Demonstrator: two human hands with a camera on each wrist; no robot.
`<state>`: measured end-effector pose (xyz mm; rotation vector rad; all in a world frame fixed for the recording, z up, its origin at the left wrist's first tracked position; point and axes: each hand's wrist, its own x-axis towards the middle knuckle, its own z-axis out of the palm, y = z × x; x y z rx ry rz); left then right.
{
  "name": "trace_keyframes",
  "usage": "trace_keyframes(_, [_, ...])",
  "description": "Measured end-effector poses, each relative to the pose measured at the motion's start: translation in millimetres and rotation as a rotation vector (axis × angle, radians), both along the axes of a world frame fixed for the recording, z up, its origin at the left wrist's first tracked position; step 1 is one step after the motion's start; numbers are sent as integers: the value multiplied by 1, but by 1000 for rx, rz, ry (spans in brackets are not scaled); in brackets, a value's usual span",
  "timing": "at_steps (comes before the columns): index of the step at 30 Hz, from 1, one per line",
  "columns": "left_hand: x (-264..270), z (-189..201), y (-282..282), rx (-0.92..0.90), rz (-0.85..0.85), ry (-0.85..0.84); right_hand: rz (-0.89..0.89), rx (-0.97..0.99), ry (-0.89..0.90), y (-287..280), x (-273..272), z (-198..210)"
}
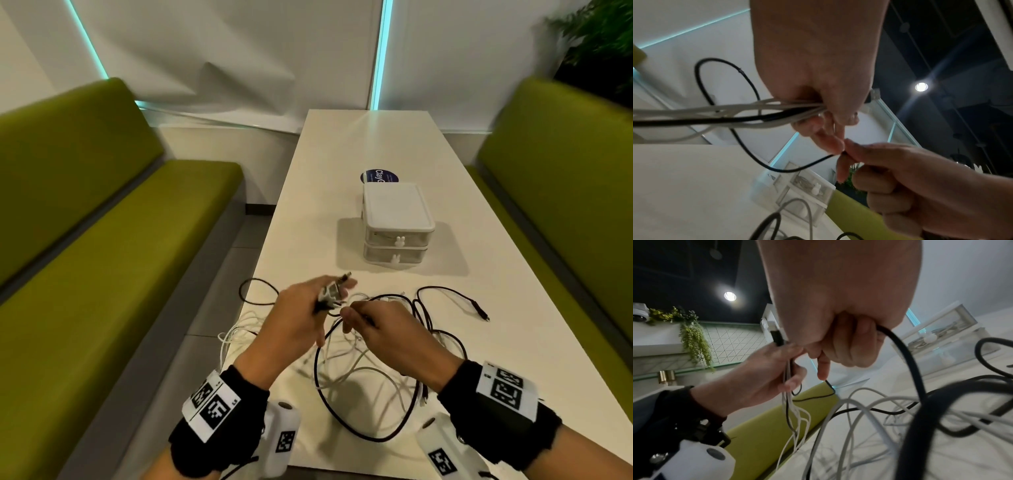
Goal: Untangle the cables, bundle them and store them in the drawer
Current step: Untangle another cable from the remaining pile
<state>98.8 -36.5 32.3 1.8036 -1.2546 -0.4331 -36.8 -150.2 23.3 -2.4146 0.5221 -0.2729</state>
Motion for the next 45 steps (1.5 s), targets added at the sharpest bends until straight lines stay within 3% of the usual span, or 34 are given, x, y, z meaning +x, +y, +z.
trace_keyframes(2, [-4,-1,-1,147,-38,-88,11,4,-17,0,-2,1])
trace_keyframes(6, [-2,-3,3,162,14,-61,4,24,-54,-2,-6,2])
trace_keyframes(16, [21,12,11,-209,396,159,1,190,-96,-5,-8,4])
trace_keyframes(19, [27,12,13,-341,460,354,16,150,-81,-12,-9,-1])
trace_keyframes(24, [35,7,13,-345,528,402,29,-66,-10,-21,-12,-15])
trace_keyframes(29, [22,10,17,-427,470,209,5,-100,21,-22,-10,-16])
trace_keyframes(32, [10,16,10,-470,261,164,12,-133,72,-22,-7,-15])
trace_keyframes(34, [0,14,2,-304,87,167,32,-172,77,-20,-5,-13])
trace_keyframes(36, [-5,2,-5,-76,-21,-18,47,-204,62,-20,-5,-12])
trace_keyframes(38, [-6,-8,-9,99,-58,-266,50,-238,41,-21,-7,-12])
trace_keyframes(41, [-10,-10,-11,260,-44,-370,54,-262,46,-22,-10,-12])
trace_keyframes(43, [-10,-5,-9,207,-42,-371,31,-256,66,-24,-13,-12])
trace_keyframes(45, [-4,3,-4,36,34,-288,-6,-195,61,-29,-17,-12])
